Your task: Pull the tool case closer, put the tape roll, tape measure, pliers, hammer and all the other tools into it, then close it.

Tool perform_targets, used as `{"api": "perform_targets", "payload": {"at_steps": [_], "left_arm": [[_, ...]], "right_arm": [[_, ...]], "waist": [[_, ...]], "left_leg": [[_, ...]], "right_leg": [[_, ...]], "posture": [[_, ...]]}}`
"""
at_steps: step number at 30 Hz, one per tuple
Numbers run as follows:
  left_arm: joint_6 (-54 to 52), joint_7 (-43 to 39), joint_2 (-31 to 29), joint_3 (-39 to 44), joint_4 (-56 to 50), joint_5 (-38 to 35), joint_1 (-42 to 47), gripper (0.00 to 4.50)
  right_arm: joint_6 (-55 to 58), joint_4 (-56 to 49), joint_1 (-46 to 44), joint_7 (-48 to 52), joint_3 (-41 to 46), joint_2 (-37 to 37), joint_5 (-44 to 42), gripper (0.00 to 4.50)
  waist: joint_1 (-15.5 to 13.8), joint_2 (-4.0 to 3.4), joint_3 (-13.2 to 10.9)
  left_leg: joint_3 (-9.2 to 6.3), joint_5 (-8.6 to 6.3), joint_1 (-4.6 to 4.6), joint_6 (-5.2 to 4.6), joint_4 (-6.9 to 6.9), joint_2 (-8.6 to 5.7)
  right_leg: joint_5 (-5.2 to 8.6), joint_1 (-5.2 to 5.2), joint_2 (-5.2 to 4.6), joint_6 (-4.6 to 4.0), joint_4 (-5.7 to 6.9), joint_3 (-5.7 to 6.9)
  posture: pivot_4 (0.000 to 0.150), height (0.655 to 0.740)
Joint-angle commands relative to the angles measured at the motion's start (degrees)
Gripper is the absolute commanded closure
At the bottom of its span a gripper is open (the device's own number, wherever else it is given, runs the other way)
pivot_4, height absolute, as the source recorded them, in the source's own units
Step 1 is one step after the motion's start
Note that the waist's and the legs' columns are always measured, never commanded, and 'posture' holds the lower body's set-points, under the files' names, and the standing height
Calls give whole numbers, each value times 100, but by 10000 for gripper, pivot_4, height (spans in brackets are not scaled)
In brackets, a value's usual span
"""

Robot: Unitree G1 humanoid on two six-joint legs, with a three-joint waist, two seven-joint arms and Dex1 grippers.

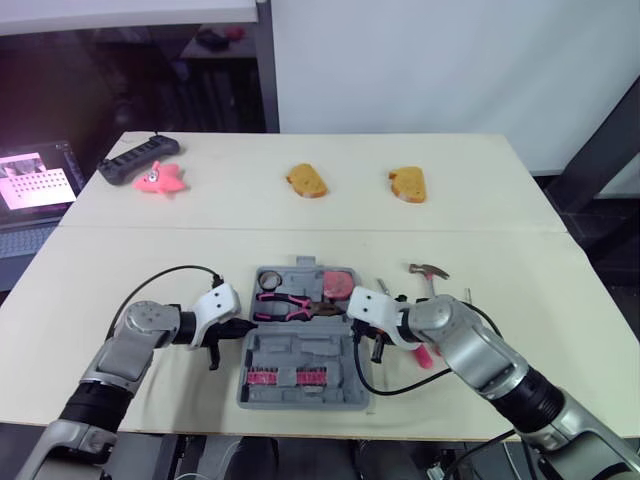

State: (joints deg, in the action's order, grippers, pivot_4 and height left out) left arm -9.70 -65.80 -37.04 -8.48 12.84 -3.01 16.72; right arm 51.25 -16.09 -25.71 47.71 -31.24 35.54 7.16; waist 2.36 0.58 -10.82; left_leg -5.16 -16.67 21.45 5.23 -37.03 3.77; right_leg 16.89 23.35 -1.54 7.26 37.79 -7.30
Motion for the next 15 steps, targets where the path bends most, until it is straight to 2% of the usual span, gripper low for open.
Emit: {"api": "perform_targets", "payload": {"at_steps": [1, 5, 8, 11, 15], "left_arm": [[112, -65, -148, 71, -71, -108, -33, 45000], [183, -188, -609, 441, -225, -314, -343, 45000], [230, -330, -1006, 800, -382, -573, -652, 45000], [297, -501, -1384, 1223, -445, -839, -978, 36430], [191, -745, -1770, 1858, -576, -1284, -1427, 15746]], "right_arm": [[-216, -281, 126, 116, 222, 148, -170, 22039], [-542, -553, 469, 328, 727, 583, -445, 1295], [-898, -769, 823, 475, 1258, 881, -752, 521], [-1367, -651, 1116, 493, 1856, 1126, -946, 0], [-2028, -515, 1475, 733, 2767, 1430, -1358, 0]], "waist": [[8, 0, 0], [37, 3, -4], [68, 4, -11], [65, 9, -17], [35, 21, -31]], "left_leg": [[0, 0, 1, 0, 1, 0], [0, -1, 3, -1, 7, 1], [0, -3, 3, -4, 15, 2], [1, -2, 4, -4, 13, 3], [4, -2, 5, -4, 7, 2]], "right_leg": [[0, 2, 0, 0, 0, 0], [0, 9, 1, 0, -1, 0], [1, 15, 2, 0, 0, 0], [2, 15, 1, -2, -1, -1], [11, 12, -1, -18, -4, -1]], "posture": [[1500, 7400], [1500, 7400], [1500, 7400], [1500, 7400], [1500, 7400]]}}
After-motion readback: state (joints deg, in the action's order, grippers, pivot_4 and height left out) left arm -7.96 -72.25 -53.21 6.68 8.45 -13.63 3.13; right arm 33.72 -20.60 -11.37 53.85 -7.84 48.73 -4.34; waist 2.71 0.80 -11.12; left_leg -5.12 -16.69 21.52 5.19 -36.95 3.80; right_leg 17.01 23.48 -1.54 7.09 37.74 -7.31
